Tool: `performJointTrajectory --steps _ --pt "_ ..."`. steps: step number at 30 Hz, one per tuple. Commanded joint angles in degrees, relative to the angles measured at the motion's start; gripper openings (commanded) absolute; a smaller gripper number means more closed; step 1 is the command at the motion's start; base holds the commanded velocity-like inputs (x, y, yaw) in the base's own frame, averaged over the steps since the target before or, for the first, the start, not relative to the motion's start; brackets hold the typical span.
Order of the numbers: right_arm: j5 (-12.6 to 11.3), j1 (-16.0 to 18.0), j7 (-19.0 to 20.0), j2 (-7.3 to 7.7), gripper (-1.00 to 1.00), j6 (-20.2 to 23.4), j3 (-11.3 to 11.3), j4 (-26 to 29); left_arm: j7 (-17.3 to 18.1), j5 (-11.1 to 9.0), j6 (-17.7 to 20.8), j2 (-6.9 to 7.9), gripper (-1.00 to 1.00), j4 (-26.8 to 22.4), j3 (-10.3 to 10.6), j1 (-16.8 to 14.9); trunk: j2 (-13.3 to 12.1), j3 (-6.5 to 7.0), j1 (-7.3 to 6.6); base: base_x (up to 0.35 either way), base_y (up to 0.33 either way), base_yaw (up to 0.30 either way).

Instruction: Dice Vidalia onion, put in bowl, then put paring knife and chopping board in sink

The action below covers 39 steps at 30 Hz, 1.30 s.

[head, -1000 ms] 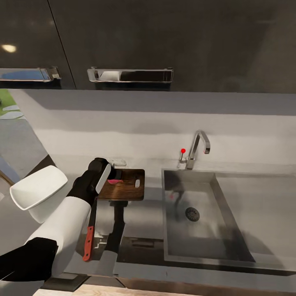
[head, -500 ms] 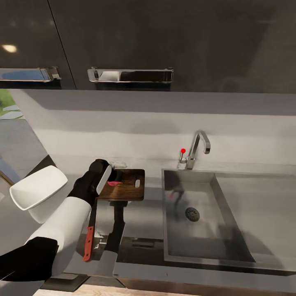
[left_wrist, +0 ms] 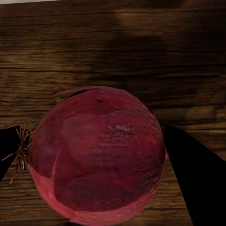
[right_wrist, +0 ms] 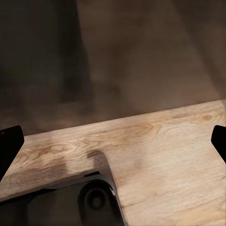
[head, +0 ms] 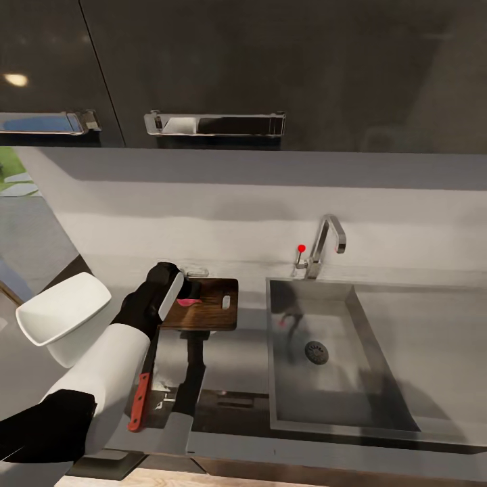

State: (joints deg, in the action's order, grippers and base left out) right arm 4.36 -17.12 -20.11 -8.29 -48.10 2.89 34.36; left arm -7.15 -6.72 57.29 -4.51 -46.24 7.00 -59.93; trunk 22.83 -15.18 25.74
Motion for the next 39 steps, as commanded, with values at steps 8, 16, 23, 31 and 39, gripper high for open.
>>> performJointTrajectory --steps 8,16,23,31,39 --pt "0.47 -0.02 -0.17 -0.06 1.00 0.02 0.25 0.09 -0.52 -0.84 0.20 0.03 1.00 -0.29 0.12 -0.01 0.09 -0.11 0.04 0.000 0.000 0.000" --pt "0.47 -0.02 -0.16 -0.06 1.00 0.02 0.26 0.09 -0.55 -0.84 0.19 -0.04 1.00 -0.32 0.12 -0.01 0.09 -0.11 0.04 0.000 0.000 0.000" --pt "0.47 -0.02 -0.18 -0.07 1.00 0.02 0.20 0.09 -0.55 -0.83 0.22 -0.05 1.00 -0.50 0.06 -0.01 0.09 -0.11 0.04 0.000 0.000 0.000" --pt "0.47 -0.02 -0.19 -0.13 1.00 0.02 0.18 0.09 -0.59 -0.90 0.71 0.21 1.00 -9.92 -0.05 -0.01 0.09 -0.11 0.04 0.000 0.000 0.000" --pt "0.47 -0.02 -0.20 -0.13 1.00 0.02 0.18 0.09 -0.59 -0.93 0.73 0.42 1.00 -13.20 0.03 -0.01 0.09 -0.11 0.04 -0.027 0.000 0.000"
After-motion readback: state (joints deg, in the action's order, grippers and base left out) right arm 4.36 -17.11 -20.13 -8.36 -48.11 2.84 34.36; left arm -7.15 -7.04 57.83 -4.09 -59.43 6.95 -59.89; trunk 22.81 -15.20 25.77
